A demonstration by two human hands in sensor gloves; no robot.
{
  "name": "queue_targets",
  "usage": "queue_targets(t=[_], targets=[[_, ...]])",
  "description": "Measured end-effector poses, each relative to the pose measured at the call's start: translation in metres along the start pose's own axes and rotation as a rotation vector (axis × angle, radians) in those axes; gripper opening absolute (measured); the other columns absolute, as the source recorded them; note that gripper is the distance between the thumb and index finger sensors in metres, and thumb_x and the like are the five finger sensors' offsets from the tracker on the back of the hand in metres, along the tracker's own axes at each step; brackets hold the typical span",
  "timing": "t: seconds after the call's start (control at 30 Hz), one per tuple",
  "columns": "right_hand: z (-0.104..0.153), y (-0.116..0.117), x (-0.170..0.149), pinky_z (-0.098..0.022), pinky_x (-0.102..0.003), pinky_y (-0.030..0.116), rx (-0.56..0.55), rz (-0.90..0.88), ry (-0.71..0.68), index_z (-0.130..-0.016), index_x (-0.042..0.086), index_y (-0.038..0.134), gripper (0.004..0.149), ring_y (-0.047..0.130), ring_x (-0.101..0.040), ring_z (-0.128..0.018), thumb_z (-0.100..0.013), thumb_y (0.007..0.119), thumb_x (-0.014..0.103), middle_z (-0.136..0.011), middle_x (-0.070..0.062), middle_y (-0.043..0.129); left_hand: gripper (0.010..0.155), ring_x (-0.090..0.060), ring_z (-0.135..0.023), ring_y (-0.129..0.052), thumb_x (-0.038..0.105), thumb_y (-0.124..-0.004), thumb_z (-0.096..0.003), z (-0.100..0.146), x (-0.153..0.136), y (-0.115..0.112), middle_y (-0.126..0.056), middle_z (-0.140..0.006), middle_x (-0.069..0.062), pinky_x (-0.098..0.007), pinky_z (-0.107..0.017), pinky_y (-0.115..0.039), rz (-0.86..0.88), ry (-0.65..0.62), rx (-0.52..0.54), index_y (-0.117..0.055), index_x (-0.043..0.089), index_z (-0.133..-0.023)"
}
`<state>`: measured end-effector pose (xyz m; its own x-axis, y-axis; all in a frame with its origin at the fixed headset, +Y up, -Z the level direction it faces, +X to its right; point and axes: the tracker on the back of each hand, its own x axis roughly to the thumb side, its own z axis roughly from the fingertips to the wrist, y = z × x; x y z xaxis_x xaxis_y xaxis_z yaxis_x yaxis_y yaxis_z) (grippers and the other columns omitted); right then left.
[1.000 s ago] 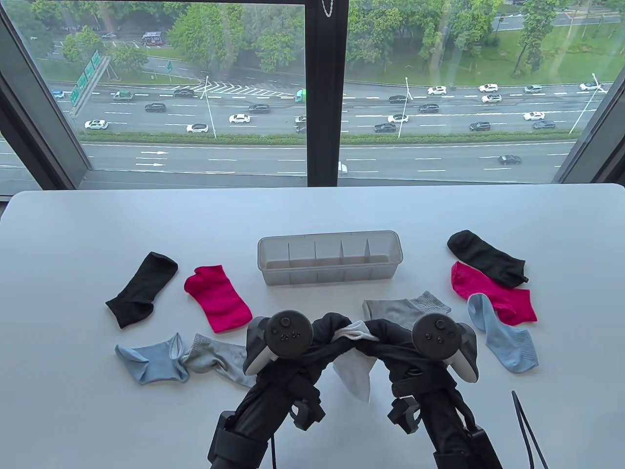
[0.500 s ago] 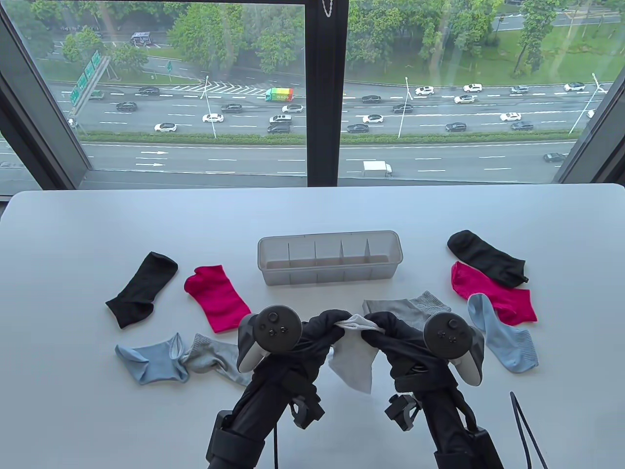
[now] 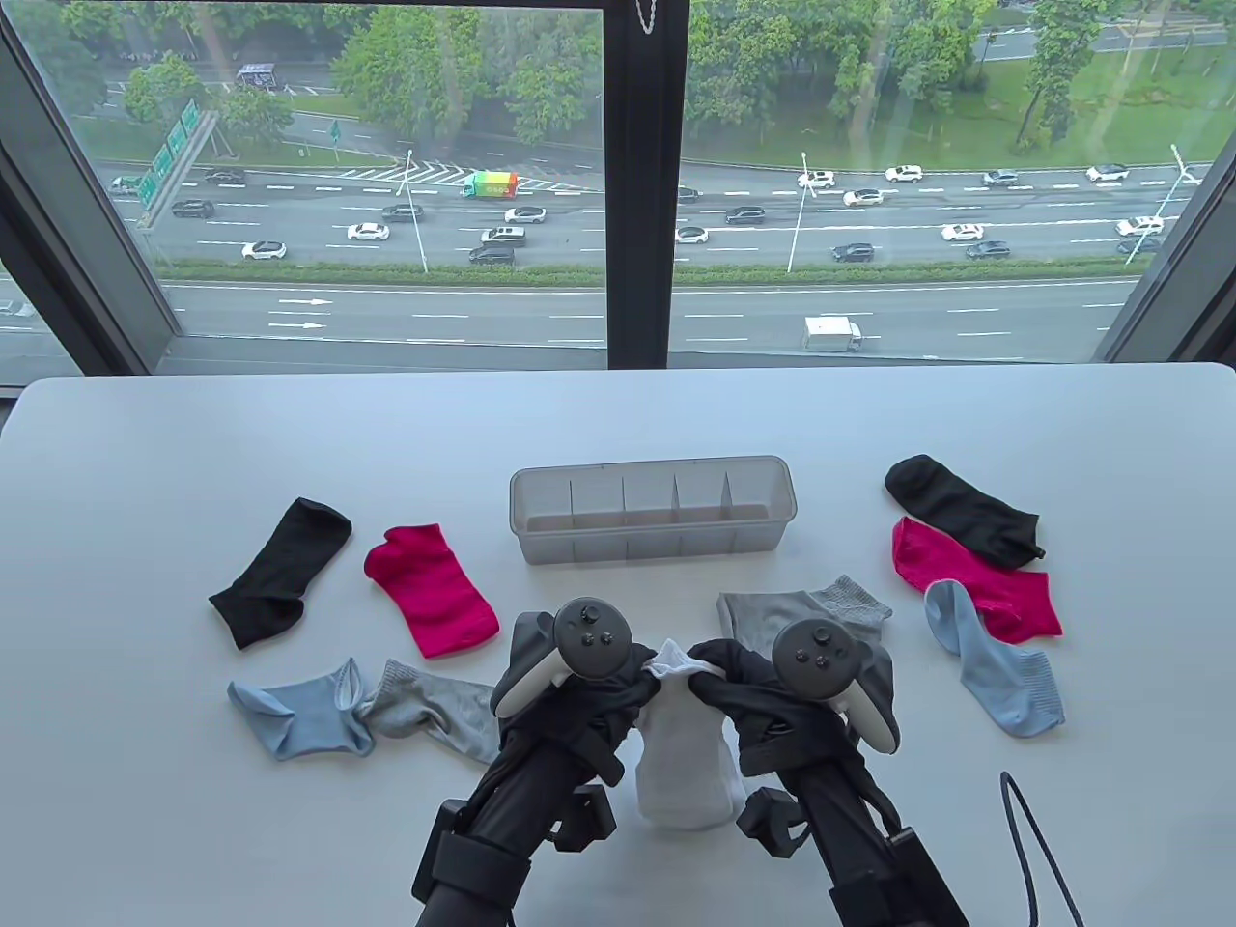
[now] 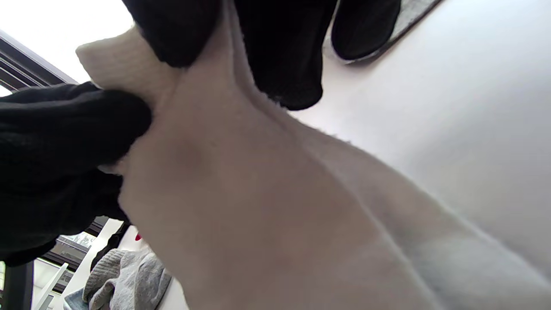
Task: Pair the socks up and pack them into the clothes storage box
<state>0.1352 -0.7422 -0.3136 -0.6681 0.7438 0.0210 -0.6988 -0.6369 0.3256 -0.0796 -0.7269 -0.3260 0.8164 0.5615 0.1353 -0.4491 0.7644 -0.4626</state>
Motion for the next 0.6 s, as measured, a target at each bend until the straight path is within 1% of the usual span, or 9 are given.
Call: queue_targets(t=[0.03,0.07,0.1,0.17,0.23,0.27,0.4,0.5,0.6], targets=[[0.000,-0.001,0.000,-0.076,-0.063,0.053,-0.014,0.004,0.000,-0.113,0.021,0.041,0.061,0.063,-0.040,-0.105,-0.061,0.070,0.033,-0.114,-0.015,0.064,0.065,-0.057,-0.103,-0.059,0.029,-0.063,-0.0621,0.001,0.000,-0.001,-0.049,-0.114,-0.031,-0.073,-0.071,-0.053,-0.014,0.013,0.039,-0.029,0.004,-0.112],[0.002,-0.003,0.000,-0.076,-0.065,0.048,-0.033,0.015,0.000,-0.114,0.021,0.034,0.065,0.048,-0.046,-0.109,-0.061,0.069,0.033,-0.120,-0.018,0.050,0.078,-0.060,-0.110,-0.022,0.033,-0.063,-0.0626,0.002,0.001,0.000,-0.010,-0.118,-0.032,-0.076,-0.075,-0.034,-0.065,0.025,0.055,-0.008,0.008,-0.112],[0.004,-0.006,0.002,-0.077,-0.065,0.046,-0.053,0.040,-0.021,-0.114,0.020,0.033,0.066,0.041,-0.048,-0.109,-0.061,0.070,0.032,-0.121,-0.019,0.045,0.081,-0.052,-0.112,-0.007,0.033,-0.063,-0.0628,0.007,0.004,0.002,0.006,-0.116,-0.023,-0.076,-0.076,-0.024,-0.132,0.047,0.090,0.001,0.017,-0.110],[0.009,-0.011,0.006,-0.075,-0.067,0.045,-0.069,0.088,-0.053,-0.114,0.020,0.040,0.063,0.037,-0.051,-0.108,-0.060,0.071,0.030,-0.121,-0.022,0.040,0.065,-0.049,-0.113,-0.013,0.028,-0.064,-0.0626,0.013,0.012,0.006,-0.009,-0.120,-0.018,-0.074,-0.077,-0.026,-0.210,-0.009,0.121,-0.024,0.022,-0.114],[0.012,-0.014,0.010,-0.074,-0.066,0.048,0.028,0.199,-0.108,-0.107,0.022,0.060,0.051,0.040,-0.052,-0.106,-0.058,0.075,0.030,-0.119,-0.023,0.048,0.041,-0.047,-0.106,-0.067,0.026,-0.066,-0.0617,0.016,0.021,0.006,-0.074,-0.110,-0.017,-0.072,-0.074,-0.052,-0.227,-0.067,0.034,-0.071,0.016,-0.101],[0.012,-0.012,0.011,-0.073,-0.068,0.045,0.134,0.246,-0.106,-0.104,0.022,0.063,0.048,0.034,-0.054,-0.104,-0.058,0.075,0.028,-0.118,-0.027,0.043,0.039,-0.046,-0.097,-0.082,0.027,-0.067,-0.0614,0.013,0.025,0.000,-0.084,-0.101,-0.016,-0.071,-0.073,-0.055,-0.185,-0.128,-0.110,-0.076,0.016,-0.098],[0.010,0.004,0.002,-0.075,-0.068,0.034,0.489,0.393,0.034,-0.106,0.030,0.056,0.052,0.016,-0.055,-0.103,-0.058,0.077,0.030,-0.120,-0.030,0.024,0.044,-0.048,-0.108,-0.061,0.021,-0.064,-0.0616,0.001,0.024,-0.029,-0.070,-0.112,-0.020,-0.072,-0.074,-0.045,-0.147,-0.116,-0.509,-0.069,0.012,-0.104],[0.007,0.021,-0.011,-0.074,-0.068,0.030,0.606,0.435,0.106,-0.110,0.031,0.046,0.064,0.007,-0.055,-0.099,-0.056,0.080,0.030,-0.117,-0.030,0.010,0.053,-0.041,-0.114,-0.033,0.014,-0.060,-0.0595,-0.003,0.016,-0.038,-0.044,-0.121,-0.014,-0.072,-0.075,-0.034,-0.204,-0.055,-0.563,-0.050,0.013,-0.112],[0.004,0.031,-0.011,-0.074,-0.067,0.021,0.529,0.543,0.109,-0.108,0.035,0.039,0.066,0.001,-0.053,-0.098,-0.056,0.080,0.028,-0.114,-0.027,0.003,0.060,-0.038,-0.115,-0.022,0.014,-0.060,-0.0595,-0.006,0.009,-0.040,-0.033,-0.123,-0.011,-0.072,-0.075,-0.029,-0.215,-0.028,-0.549,-0.037,0.017,-0.114]])
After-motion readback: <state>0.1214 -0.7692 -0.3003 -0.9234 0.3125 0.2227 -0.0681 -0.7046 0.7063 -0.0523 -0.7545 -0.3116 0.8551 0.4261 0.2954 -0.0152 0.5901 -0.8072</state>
